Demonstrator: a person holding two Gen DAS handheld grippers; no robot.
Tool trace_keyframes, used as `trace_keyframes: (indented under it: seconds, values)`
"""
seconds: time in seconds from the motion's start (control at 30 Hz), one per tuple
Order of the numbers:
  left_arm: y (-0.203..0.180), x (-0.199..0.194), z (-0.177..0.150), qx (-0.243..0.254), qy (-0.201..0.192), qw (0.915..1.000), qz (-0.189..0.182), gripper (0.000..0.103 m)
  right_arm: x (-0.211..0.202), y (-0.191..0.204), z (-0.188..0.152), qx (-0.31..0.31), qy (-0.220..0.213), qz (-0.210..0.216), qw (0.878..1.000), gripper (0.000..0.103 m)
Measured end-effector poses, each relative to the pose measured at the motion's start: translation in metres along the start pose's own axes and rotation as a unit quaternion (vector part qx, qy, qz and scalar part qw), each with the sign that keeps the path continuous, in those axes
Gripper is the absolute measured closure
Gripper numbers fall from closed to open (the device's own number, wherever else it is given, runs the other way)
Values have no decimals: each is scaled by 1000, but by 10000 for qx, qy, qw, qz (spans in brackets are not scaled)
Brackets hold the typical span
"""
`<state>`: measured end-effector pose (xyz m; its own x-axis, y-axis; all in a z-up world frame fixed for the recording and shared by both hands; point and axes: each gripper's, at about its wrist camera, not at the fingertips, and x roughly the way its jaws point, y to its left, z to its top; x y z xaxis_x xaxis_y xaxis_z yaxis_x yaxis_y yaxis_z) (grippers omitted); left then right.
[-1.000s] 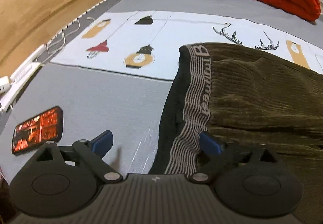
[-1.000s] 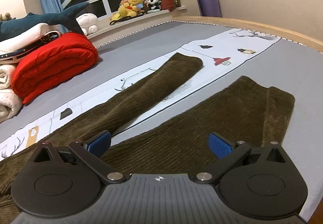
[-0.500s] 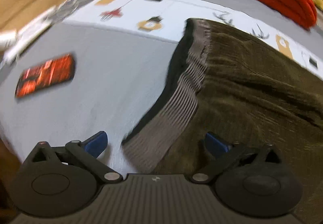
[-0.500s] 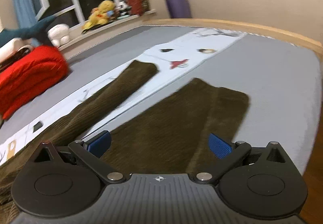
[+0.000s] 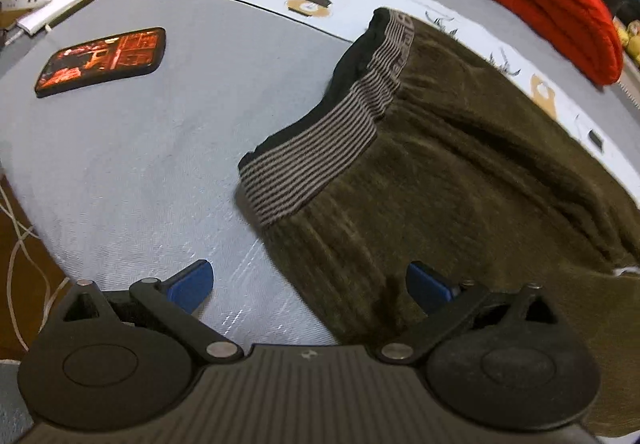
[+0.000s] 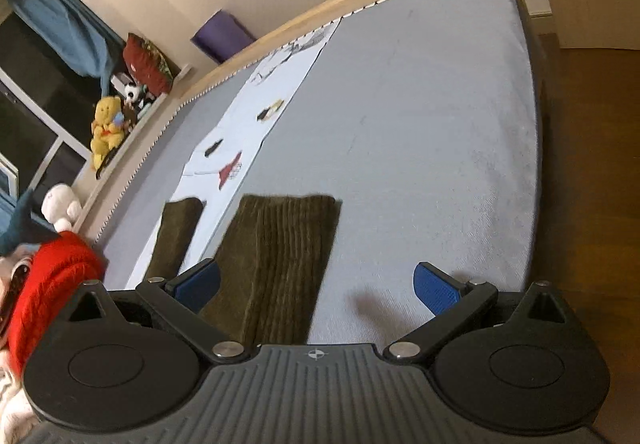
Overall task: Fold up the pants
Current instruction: 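Grasp a trouser leg cuff with the right tool while the left tool holds the waistband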
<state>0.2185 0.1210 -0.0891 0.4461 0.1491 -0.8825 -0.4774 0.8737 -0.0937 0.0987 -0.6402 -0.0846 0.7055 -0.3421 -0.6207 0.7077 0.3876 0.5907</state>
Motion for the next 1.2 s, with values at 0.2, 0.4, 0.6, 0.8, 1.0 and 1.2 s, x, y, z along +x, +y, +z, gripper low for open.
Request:
trace_keyframes:
  seconds: [0.2, 0.4, 0.6, 0.8, 1.0, 1.2]
  values:
    - [-9, 12, -3, 291, 72, 9990, 339, 0, 39, 50, -8, -1257, 42, -22, 9921, 4]
    - [-9, 25, 0, 5, 257, 9989, 390, 0, 84, 86, -29, -2040, 488, -482, 9766, 5]
    - [-8, 14, 6, -101, 13, 9998, 178, 68, 72, 64, -20, -2036, 576, -822, 9739, 96]
    - [2, 5, 7, -419, -48, 9991, 59, 90, 17, -11, 11, -1424, 153, -1393, 9798, 103]
    - [-1, 2, 5, -250, -105, 9996, 67, 89, 2, -75, 27, -252, 300, -616, 9973, 102]
    - [-4, 7, 1, -175, -115, 9996, 164, 82, 4, -55, 21, 124, 456, 438, 9979, 28]
